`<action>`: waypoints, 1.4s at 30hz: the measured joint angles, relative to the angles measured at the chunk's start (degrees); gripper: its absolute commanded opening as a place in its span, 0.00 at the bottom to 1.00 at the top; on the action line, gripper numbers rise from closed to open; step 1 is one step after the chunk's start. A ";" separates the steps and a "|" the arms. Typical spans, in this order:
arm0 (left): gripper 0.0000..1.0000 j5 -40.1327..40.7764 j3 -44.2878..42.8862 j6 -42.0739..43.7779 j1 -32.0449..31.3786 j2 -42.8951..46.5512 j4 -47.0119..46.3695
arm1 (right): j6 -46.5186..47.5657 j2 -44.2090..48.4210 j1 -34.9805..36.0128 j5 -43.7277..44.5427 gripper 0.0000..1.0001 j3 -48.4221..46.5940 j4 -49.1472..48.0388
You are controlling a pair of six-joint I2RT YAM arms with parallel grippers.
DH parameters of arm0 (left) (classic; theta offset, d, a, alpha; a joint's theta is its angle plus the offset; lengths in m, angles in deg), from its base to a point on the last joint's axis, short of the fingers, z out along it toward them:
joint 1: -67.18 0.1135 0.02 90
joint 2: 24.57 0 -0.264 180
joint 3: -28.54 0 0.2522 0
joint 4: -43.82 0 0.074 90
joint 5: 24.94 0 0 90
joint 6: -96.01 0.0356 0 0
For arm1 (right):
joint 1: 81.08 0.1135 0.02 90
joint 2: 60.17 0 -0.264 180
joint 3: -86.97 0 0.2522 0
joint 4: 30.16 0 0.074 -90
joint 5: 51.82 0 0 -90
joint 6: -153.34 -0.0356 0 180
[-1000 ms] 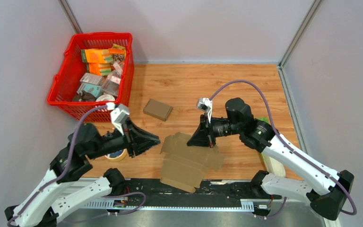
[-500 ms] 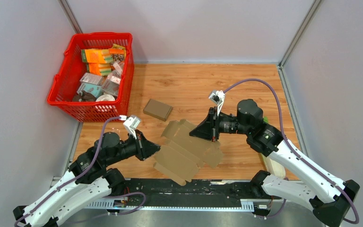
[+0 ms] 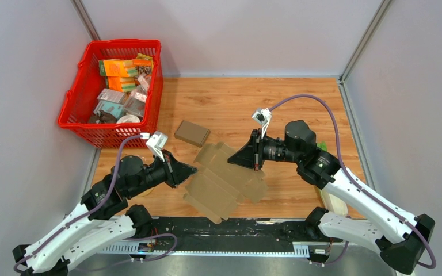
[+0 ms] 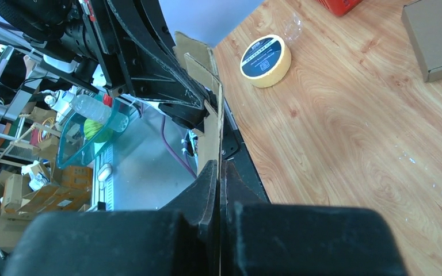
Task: Fold the paper box
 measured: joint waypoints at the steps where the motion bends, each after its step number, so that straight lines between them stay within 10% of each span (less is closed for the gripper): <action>1: 0.00 0.20 0.00 0.13 -0.55 -0.55 -0.15 | -0.13 -0.09 0.11 0.00 0.00 0.00 0.00; 20: 0.01 1.38 0.37 0.15 -6.91 -7.19 -6.67 | -2.38 -0.55 0.85 0.83 0.00 0.74 -3.61; 28: 0.39 5.31 2.51 2.60 -7.19 3.54 -1.60 | 7.67 -2.25 0.98 2.51 0.00 2.62 1.73; 32: 0.39 8.26 2.51 4.13 -7.19 5.81 0.42 | 16.17 -5.60 1.11 5.75 0.00 2.84 5.73; 42: 0.55 11.58 -5.66 15.02 -7.19 -18.25 -1.53 | 27.04 -15.06 1.18 6.27 0.00 2.95 6.34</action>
